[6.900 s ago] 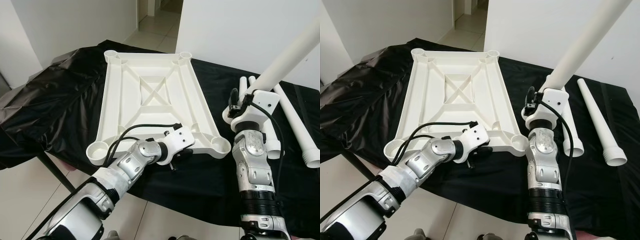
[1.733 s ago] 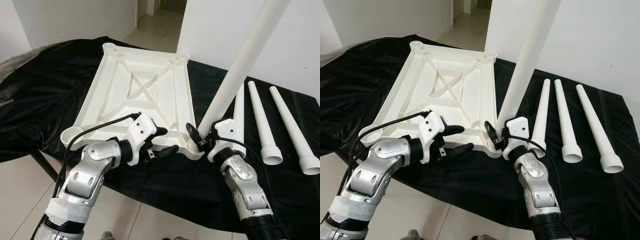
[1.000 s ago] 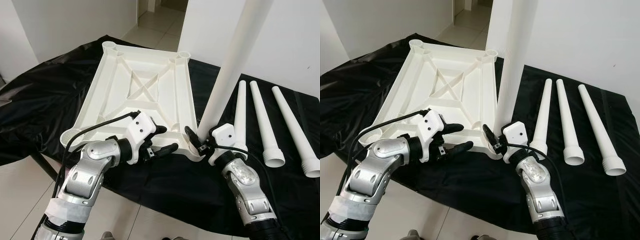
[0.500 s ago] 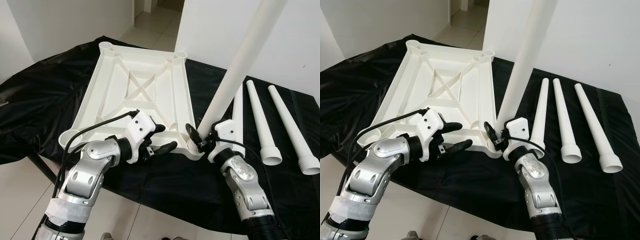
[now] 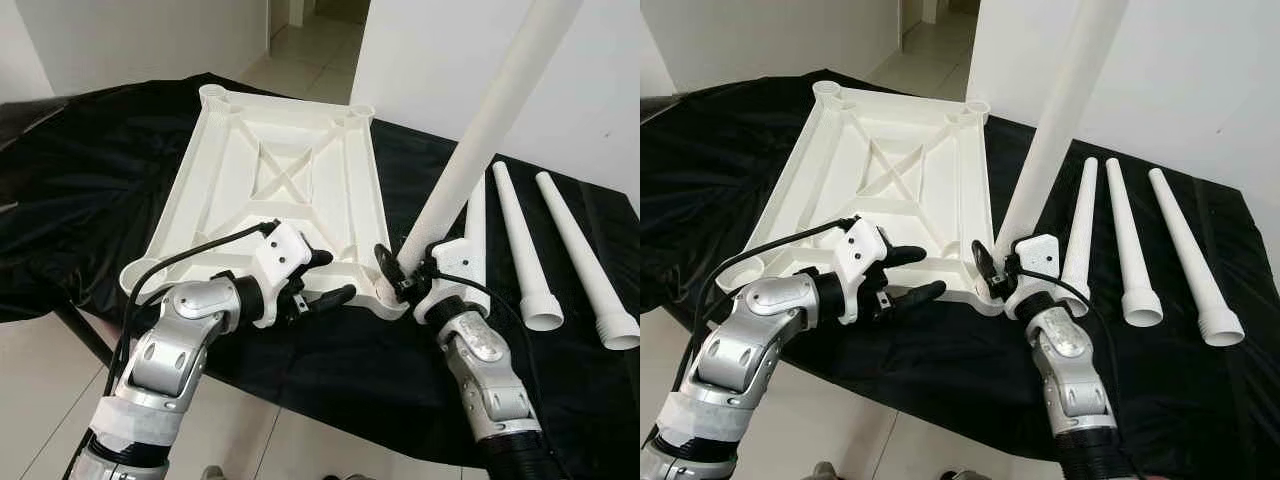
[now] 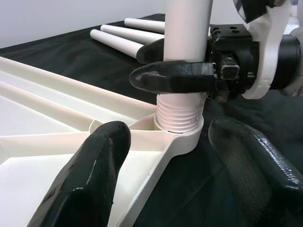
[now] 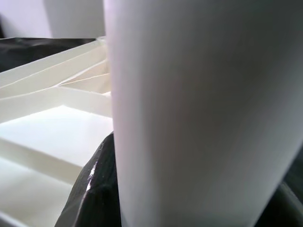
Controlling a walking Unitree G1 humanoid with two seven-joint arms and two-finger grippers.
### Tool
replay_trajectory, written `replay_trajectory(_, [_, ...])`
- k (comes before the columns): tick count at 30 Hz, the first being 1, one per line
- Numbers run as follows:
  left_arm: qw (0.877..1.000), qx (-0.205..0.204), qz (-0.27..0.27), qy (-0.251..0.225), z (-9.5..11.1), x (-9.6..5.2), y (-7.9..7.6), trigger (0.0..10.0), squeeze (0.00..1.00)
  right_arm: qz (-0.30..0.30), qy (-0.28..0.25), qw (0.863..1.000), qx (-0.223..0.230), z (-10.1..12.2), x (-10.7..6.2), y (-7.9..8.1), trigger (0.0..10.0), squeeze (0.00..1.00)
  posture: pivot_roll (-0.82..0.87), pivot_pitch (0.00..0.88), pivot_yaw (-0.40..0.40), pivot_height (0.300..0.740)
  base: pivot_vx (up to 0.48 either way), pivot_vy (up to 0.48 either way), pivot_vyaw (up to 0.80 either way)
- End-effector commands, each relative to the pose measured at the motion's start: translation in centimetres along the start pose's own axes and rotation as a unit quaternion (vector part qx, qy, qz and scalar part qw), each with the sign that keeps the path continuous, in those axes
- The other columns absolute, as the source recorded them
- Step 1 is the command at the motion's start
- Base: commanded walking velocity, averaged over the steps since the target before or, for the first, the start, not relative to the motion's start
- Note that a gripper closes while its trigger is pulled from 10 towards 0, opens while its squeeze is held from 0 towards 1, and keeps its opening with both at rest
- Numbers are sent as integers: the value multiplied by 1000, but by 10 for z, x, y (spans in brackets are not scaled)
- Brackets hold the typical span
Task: Building children table
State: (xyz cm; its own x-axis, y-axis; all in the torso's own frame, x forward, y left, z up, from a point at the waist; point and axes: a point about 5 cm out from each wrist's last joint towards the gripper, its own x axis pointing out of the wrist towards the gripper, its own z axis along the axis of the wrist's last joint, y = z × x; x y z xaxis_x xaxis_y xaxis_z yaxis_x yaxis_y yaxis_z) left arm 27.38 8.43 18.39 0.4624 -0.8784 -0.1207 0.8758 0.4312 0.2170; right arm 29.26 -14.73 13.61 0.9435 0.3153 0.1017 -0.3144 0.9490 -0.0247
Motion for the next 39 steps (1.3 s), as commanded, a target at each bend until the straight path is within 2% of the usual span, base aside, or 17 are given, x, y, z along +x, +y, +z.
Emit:
replay_trajectory(1, [999, 2, 52, 1, 2, -1, 4, 10000, 0, -62, 117, 991, 29, -43, -16, -12, 10000, 0, 74, 97, -70, 740, 0, 0, 0])
replay_trajectory(8, [999, 1, 51, -1, 3, -1, 3, 10000, 0, -87, 119, 988, 49, -46, -16, -12, 10000, 0, 76, 97, -73, 740, 0, 0, 0])
replay_trajectory(13, [999, 1, 51, -2, 3, -1, 3, 10000, 0, -90, 116, 988, 43, -46, -17, -13, 10000, 0, 77, 96, -74, 740, 0, 0, 0])
replay_trajectory(18, [999, 1, 53, -3, 3, -1, 2, 10000, 0, -124, 112, 985, 35, -48, -22, -19, 10000, 0, 78, 95, -75, 740, 0, 0, 0])
replay_trajectory(23, [999, 1, 54, -3, 4, -1, 2, 10000, 0, -94, 62, 993, 22, -42, -28, -10, 10000, 0, 76, 99, -73, 740, 0, 0, 0])
replay_trajectory(29, [998, 0, 56, -3, 5, -2, 3, 10000, 0, -80, 50, 995, 24, -49, -41, -9, 10000, 0, 75, 104, -71, 740, 0, 0, 0])
replay_trajectory(39, [998, 1, 57, -3, 5, -3, 4, 10000, 0, -70, 24, 997, -25, -52, -49, -12, 10000, 0, 75, 104, -66, 740, 0, 0, 0])
